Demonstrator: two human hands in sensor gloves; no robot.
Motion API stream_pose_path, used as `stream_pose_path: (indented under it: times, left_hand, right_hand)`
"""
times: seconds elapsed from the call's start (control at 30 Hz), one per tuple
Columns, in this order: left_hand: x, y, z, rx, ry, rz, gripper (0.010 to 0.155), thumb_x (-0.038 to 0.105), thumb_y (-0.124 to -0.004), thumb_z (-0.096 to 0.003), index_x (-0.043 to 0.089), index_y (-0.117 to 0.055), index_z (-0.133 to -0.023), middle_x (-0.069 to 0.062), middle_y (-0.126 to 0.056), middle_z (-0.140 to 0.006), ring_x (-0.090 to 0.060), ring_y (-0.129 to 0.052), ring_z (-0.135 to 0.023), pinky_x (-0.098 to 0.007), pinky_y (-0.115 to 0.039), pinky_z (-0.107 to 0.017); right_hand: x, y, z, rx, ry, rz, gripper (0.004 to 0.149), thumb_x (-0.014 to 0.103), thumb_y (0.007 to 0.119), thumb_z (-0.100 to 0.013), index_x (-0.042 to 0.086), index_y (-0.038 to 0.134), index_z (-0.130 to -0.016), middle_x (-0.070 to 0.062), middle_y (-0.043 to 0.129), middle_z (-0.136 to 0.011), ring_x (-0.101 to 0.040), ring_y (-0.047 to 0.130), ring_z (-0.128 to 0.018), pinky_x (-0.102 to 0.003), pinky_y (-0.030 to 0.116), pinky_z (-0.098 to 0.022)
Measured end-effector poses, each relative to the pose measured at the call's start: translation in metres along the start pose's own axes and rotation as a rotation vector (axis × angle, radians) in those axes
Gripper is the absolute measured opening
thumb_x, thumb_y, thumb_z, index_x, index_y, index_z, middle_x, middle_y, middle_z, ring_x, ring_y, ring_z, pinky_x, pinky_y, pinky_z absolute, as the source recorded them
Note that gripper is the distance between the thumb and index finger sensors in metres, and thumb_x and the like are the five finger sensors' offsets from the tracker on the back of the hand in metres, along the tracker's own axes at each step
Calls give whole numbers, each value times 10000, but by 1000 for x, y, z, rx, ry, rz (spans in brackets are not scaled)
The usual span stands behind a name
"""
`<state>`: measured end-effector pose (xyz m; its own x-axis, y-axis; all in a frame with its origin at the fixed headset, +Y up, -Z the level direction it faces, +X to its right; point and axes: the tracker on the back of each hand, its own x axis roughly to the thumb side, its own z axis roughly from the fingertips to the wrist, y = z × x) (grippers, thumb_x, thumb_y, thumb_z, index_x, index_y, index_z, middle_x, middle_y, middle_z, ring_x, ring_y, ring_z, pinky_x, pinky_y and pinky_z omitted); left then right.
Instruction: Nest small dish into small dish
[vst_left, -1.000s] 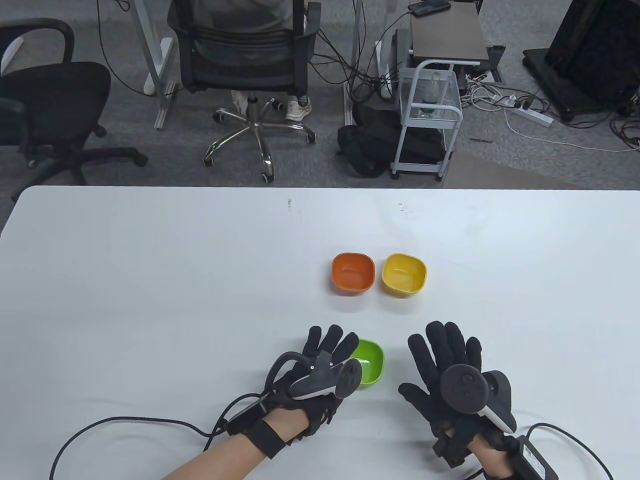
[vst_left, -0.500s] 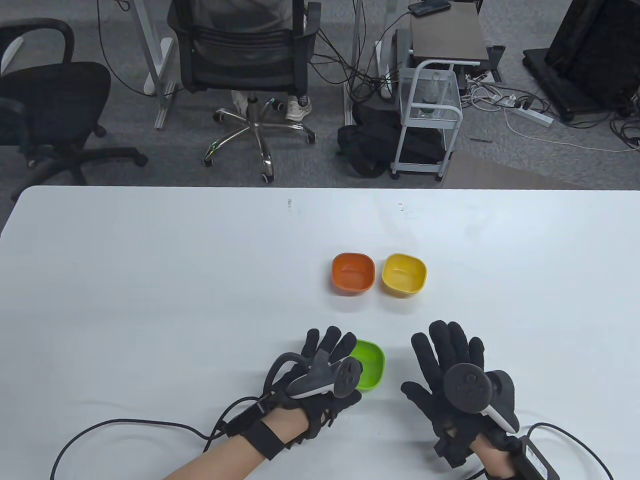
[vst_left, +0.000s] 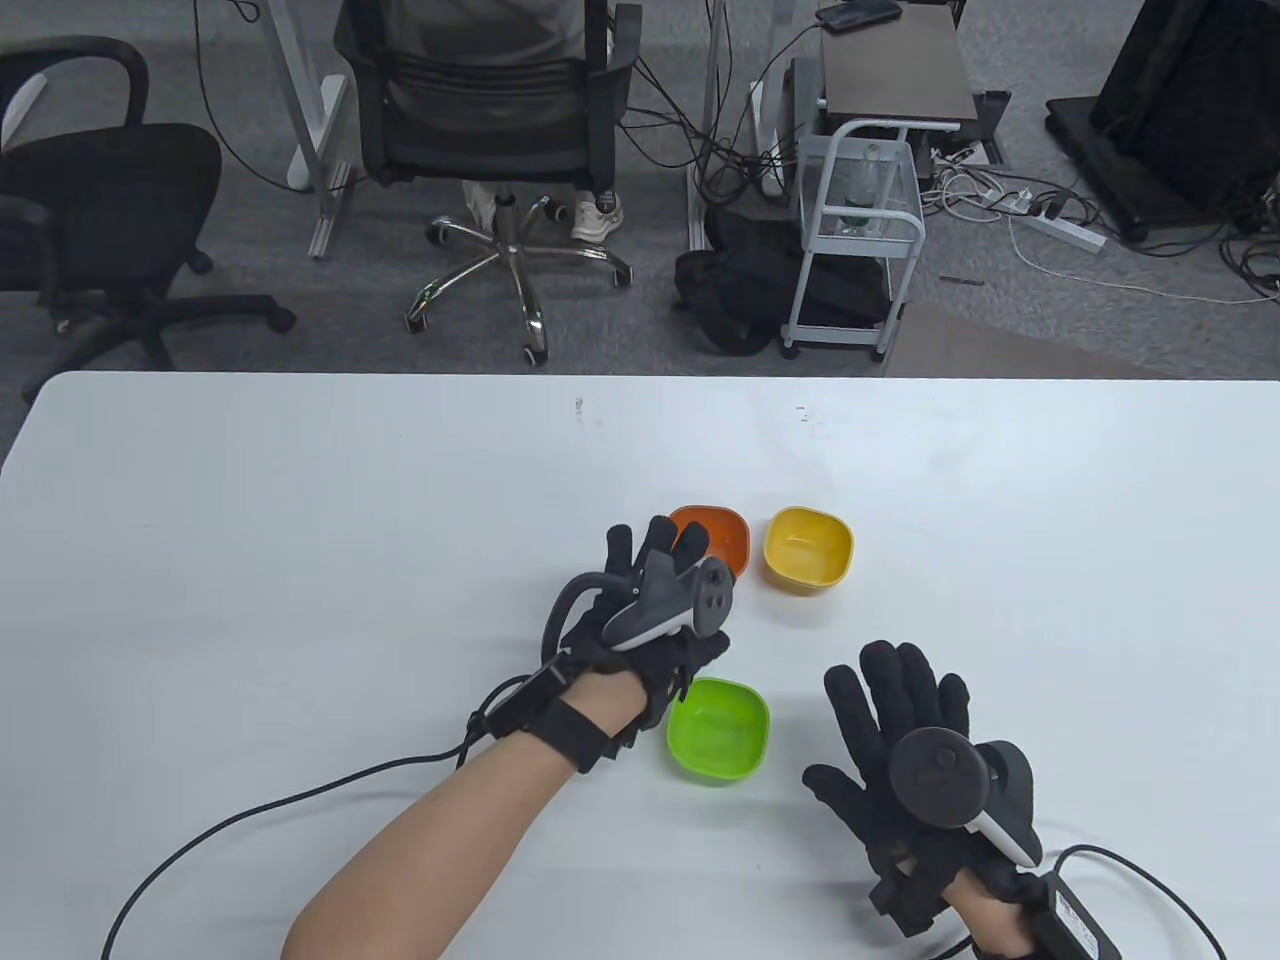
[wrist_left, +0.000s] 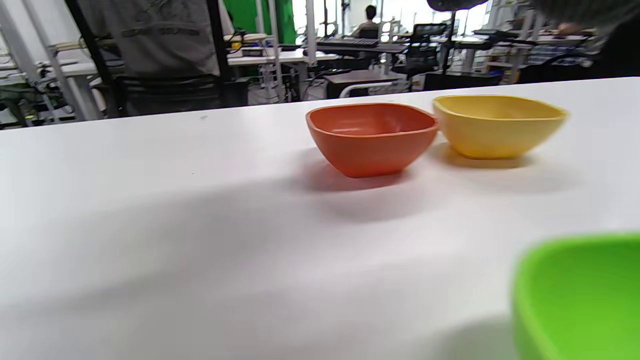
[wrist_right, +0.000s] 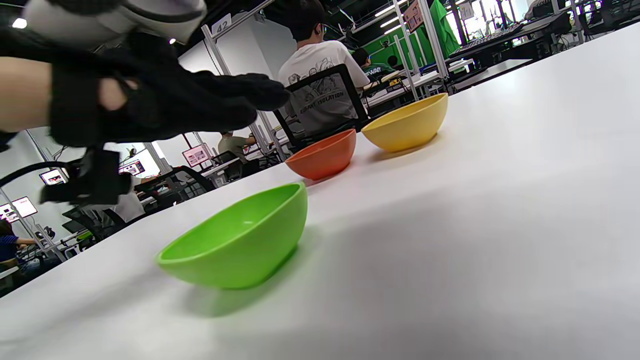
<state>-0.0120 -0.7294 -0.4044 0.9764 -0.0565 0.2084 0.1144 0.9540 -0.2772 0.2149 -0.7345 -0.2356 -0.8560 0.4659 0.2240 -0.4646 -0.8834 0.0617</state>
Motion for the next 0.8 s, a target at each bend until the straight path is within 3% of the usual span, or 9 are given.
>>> stream_pose_path:
  times: [0.13,0.3,0.57,0.8]
  left_hand:
    - [-5,-10,-33,-74,81,0,704,675,-637,-324,655,-280,-930,270,-19,-1128,-94,22,-1140,-512,-17,-804]
    - [-8,-29,-56,-113,120,-20,689,655,-644,-333,684,-275,-914,289,23,-1105,-74,60,-1126,-509,10,-802]
    - [-8,-44,-68,-113,121,2,578,600,-658,-352,655,-468,-895,310,15,-1102,-59,61,-1127,-508,18,-805]
    - [-9,-43,-70,-116,135,15,495,513,-668,-379,601,-568,-856,313,-12,-1108,-63,53,-1130,-511,16,-808]
  right_hand:
    - [0,0,0,3,1,-7,817,634,676,-310,460,156,-916,68,-73,-1045,-343,-57,-1023,-633,-40,-669]
    - [-1,-1,0,14,-6,-14,819,633,678,-309,460,156,-916,68,-71,-1046,-342,-55,-1025,-633,-40,-669]
    - [-1,-2,0,20,-14,-26,821,633,680,-310,459,153,-915,67,-72,-1046,-343,-55,-1026,-633,-41,-669]
    - [-1,-2,0,25,-14,-26,821,635,678,-310,459,153,-916,65,-72,-1046,-343,-56,-1025,-633,-40,-669]
